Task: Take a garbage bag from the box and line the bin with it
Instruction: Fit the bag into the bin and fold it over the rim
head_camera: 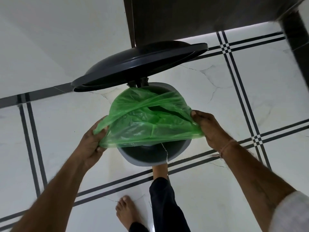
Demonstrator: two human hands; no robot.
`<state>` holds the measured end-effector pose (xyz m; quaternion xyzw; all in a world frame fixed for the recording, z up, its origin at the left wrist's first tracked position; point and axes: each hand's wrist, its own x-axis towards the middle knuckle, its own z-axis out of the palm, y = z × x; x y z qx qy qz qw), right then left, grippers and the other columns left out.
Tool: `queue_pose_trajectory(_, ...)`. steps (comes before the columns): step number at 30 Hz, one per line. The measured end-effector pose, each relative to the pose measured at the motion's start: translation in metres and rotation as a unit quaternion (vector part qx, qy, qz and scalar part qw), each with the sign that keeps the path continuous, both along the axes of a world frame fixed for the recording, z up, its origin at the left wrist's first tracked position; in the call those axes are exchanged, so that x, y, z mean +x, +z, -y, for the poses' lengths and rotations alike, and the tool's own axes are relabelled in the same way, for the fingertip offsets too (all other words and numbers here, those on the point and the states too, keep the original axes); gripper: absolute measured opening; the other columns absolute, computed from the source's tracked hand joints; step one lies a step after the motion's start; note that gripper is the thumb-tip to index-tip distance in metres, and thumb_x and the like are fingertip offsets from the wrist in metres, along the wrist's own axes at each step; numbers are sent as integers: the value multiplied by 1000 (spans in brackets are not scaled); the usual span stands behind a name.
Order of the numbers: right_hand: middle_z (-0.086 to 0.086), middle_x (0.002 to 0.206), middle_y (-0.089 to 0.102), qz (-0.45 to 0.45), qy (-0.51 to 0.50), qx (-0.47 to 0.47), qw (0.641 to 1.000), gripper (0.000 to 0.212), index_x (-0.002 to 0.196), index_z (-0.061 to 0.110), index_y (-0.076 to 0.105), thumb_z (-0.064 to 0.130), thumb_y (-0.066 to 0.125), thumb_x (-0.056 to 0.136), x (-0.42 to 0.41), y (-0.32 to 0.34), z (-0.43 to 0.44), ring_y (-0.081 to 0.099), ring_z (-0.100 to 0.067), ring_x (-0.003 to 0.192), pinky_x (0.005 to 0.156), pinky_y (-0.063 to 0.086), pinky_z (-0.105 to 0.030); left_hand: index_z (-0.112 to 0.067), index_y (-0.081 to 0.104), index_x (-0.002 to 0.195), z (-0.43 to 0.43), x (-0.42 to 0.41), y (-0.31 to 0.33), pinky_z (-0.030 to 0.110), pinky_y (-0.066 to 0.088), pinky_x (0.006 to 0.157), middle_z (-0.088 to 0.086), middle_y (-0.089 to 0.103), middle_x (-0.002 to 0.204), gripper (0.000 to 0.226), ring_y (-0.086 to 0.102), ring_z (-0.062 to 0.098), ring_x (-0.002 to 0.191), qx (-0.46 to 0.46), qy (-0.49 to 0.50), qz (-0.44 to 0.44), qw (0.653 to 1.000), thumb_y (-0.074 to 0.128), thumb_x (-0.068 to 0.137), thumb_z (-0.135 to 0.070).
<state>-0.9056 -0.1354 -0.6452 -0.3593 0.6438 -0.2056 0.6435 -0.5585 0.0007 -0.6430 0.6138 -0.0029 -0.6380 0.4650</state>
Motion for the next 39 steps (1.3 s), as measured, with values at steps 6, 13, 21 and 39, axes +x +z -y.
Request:
queue_pose_trajectory(6,2,81,81,-28,-36,-63,997,17,110,5,76,11,68,96,-4,9,14,76,-13,76,71,60,-25,-25,78,93,8,29,14,16,21,40,-8,59,76,24,21,8,55,-69,-53,84,993,55,98,-22)
queue_pose_trajectory(13,12,76,79,-59,-16,-100,993,8,99,15,79,13,73,93,6,13,18,73,-3,76,72,55,-18,-20,81,95,31,24,26,32,60,90,-4,79,111,42,74,12,105,-50,118,-26,991,46,107,-40)
queue_pose_trajectory(21,-1,129,61,-353,128,-365,852,50,124,20,63,56,66,89,40,35,7,52,-22,117,90,41,-37,-9,69,123,63,-12,29,44,64,76,13,77,118,48,76,26,104,23,112,-56,992,52,102,-49)
queue_pose_trajectory(39,-14,72,67,41,135,-165,976,36,88,-4,73,29,66,100,75,30,66,60,-13,64,64,51,-24,-16,81,106,64,3,22,39,65,71,8,81,102,47,79,24,91,9,50,-78,996,56,96,-55)
